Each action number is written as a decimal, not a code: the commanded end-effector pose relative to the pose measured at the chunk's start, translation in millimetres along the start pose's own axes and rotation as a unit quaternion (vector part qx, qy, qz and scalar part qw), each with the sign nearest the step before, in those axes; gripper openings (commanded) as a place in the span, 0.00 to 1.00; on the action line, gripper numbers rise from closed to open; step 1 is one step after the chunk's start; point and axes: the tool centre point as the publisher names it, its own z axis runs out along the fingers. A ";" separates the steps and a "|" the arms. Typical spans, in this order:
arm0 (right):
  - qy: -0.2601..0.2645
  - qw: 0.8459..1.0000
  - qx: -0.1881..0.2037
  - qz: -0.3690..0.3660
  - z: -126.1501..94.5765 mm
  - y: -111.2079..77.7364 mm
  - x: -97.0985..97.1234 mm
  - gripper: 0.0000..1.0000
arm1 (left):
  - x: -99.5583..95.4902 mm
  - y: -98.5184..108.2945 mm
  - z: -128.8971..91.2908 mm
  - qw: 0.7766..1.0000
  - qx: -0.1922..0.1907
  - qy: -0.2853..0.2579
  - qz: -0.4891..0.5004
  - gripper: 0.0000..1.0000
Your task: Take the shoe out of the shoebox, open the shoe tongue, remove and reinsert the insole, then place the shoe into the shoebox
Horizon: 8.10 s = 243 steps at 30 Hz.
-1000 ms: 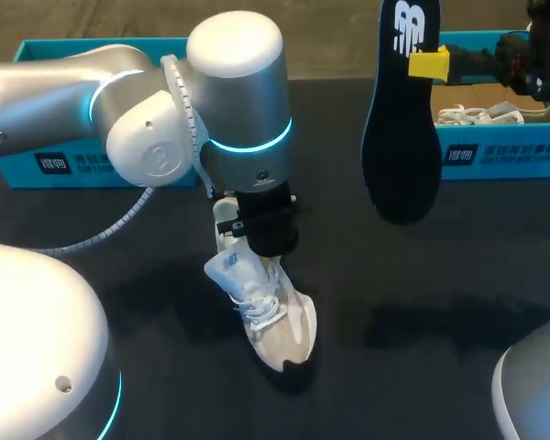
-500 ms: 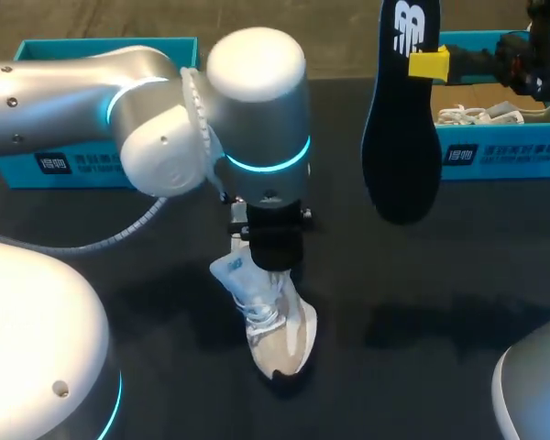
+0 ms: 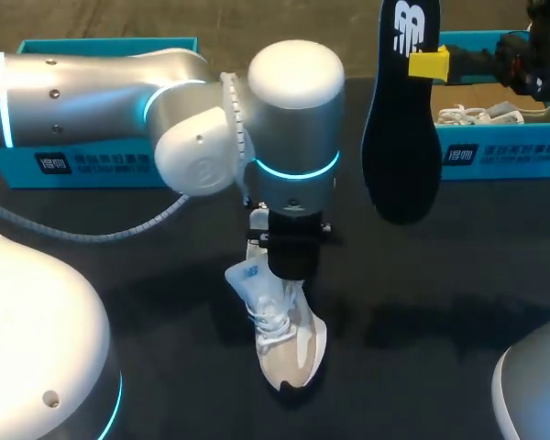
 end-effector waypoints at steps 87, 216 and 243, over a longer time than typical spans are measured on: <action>0.000 1.000 0.002 0.001 3.6 1.5 -2.1 0.00 | 17.7 -61.2 16.6 0.997 0.031 0.065 -0.004 0.00; 0.000 1.000 0.002 0.001 3.6 1.5 -2.1 0.00 | 62.1 -11.4 -157.0 0.806 -0.163 -0.569 0.006 1.00; 0.000 1.000 0.002 0.001 3.6 1.5 -2.1 0.00 | 70.6 6.7 -185.4 0.770 -0.127 -0.624 0.036 1.00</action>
